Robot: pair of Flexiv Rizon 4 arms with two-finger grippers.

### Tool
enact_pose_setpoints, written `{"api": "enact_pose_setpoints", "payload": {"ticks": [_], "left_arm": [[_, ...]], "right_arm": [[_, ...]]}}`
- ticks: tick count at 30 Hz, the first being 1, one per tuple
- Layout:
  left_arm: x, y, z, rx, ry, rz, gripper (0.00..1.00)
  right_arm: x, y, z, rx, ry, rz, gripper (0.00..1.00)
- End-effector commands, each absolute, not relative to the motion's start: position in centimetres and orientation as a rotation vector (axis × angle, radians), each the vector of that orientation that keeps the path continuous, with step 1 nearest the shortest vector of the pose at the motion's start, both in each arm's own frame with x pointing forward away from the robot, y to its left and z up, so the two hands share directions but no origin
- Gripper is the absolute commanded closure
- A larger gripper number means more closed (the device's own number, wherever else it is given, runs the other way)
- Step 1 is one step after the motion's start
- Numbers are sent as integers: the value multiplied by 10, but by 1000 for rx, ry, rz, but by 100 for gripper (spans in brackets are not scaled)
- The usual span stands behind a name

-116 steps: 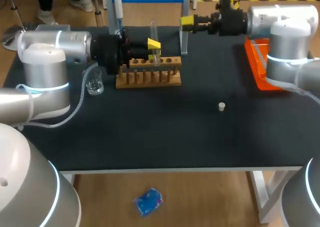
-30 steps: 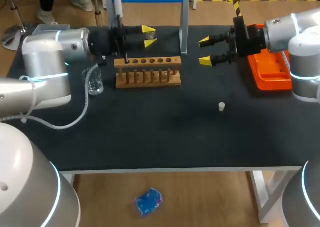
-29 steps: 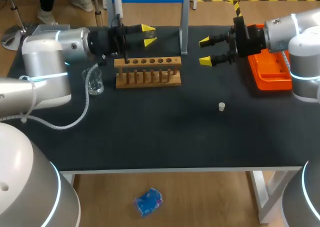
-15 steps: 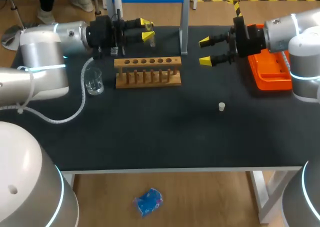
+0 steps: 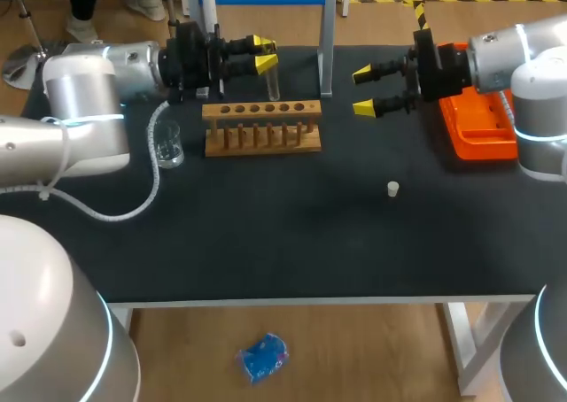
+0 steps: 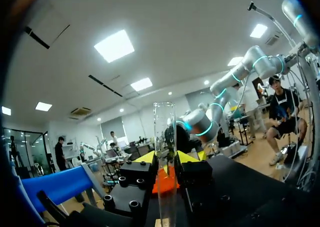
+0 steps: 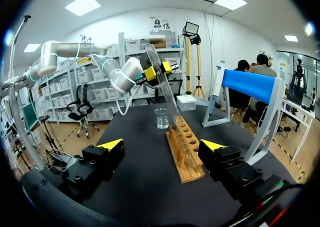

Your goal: Invert the test tube, pick up the pipette, mount the tip to pipette, aspirate from beaker and dispense into the tube, eject the tip, return the pipette, and cap with the stopper.

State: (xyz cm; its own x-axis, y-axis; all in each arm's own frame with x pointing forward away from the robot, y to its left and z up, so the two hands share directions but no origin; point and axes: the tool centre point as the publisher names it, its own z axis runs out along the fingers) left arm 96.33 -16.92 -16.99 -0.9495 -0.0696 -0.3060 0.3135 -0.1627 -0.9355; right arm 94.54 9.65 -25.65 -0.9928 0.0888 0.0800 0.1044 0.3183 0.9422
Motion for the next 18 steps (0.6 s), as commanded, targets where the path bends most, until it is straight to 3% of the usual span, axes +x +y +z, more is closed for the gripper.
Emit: {"api": "enact_pose_setpoints", "payload": {"ticks": [1,18], "left_arm": [[965,-169,-170,285,1849,-2208,100],[967,-167,-170,229,1902,-2217,100]], "right_arm": [[945,96,-257,-187,-2540,-1817,0],[945,96,-257,-187,-2540,-1817,0]]}}
